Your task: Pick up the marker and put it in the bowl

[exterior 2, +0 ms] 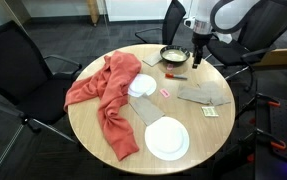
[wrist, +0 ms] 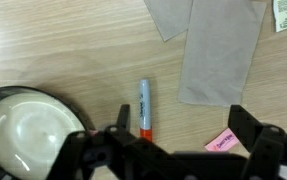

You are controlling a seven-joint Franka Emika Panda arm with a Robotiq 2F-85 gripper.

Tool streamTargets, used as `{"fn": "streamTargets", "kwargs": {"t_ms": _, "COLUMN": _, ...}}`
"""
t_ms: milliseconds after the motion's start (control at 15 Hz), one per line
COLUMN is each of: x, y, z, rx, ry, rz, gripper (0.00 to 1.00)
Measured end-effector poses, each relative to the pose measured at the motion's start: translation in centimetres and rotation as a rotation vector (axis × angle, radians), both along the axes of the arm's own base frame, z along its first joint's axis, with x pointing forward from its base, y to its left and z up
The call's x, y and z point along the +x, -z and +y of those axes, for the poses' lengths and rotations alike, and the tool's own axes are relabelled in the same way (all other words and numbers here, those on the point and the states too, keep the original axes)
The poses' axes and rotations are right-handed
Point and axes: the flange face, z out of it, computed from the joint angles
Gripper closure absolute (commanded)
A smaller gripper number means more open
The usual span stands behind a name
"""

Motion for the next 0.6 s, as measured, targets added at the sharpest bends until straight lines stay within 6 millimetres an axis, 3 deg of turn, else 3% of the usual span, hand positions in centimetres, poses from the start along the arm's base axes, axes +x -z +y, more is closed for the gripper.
{"fn": "streamTargets", "kwargs": {"t_ms": 600, "x": 4.3, "y": 4.5, "z": 0.8, "rx": 0.001, "ry": -0.026, "rz": 0.011, "gripper": 0.00}}
